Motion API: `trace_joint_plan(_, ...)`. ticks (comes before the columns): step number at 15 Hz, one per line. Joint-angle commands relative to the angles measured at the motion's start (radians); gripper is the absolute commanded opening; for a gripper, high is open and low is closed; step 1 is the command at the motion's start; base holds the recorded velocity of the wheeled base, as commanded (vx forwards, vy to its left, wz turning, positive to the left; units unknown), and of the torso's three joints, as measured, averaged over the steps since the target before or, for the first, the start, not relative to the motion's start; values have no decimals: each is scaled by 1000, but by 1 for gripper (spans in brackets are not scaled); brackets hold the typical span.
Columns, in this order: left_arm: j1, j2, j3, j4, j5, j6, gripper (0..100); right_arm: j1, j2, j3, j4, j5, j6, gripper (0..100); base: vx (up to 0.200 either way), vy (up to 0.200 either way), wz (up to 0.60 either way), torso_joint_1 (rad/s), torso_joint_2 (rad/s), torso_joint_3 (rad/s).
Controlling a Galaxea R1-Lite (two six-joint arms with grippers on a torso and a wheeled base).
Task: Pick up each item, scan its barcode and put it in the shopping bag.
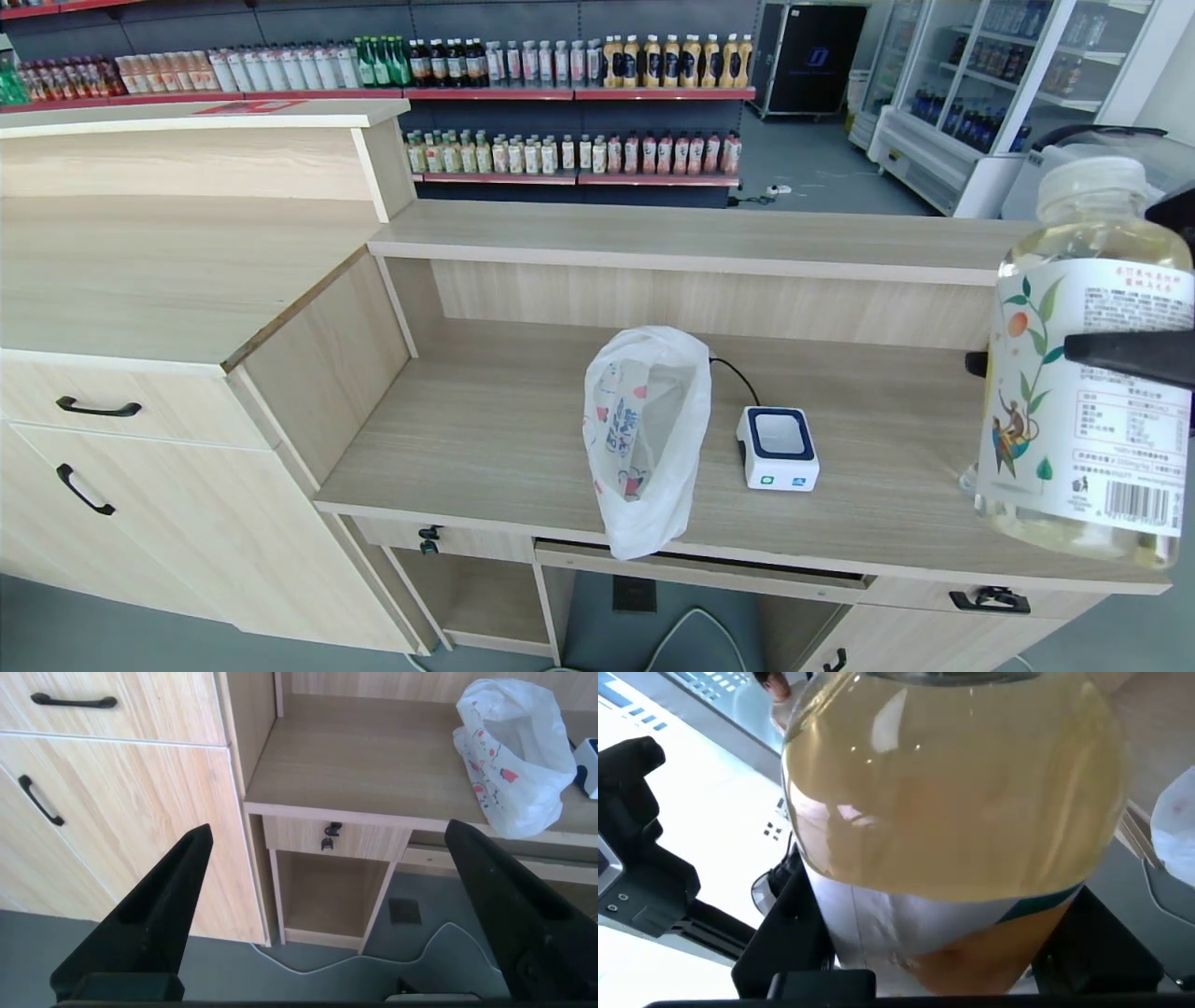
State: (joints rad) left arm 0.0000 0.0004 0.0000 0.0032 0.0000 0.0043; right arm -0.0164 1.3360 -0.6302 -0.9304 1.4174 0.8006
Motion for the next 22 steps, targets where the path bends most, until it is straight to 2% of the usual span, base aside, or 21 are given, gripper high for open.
trace_joint_plan(1,0,0,0,0,0,0,100,36,-34,37,-1,-20,-1,0,0,0,0,0,0,0)
trace_joint_plan(5,0,0,0,0,0,0,100,130,-37,44,2,-118,-1,0,0,0,0,0,0,0)
trace_joint_plan(7,0,0,0,0,0,0,100,147,-37,66,2,-123,-6,0,0,0,0,0,0,0)
trace_joint_plan(14,0,0,0,0,0,0,100,173,-24,109,2,-123,-100,0,0,0,0,0,0,0)
trace_joint_plan(19,0,0,0,0,0,0,100,181,-24,109,2,-123,-104,0,0,0,0,0,0,0)
trace_joint_plan(20,0,0,0,0,0,0,100,181,-23,107,2,-129,-110,0,0,0,0,0,0,0)
trace_joint_plan(22,0,0,0,0,0,0,100,179,11,106,2,-210,-230,0,0,0,0,0,0,0)
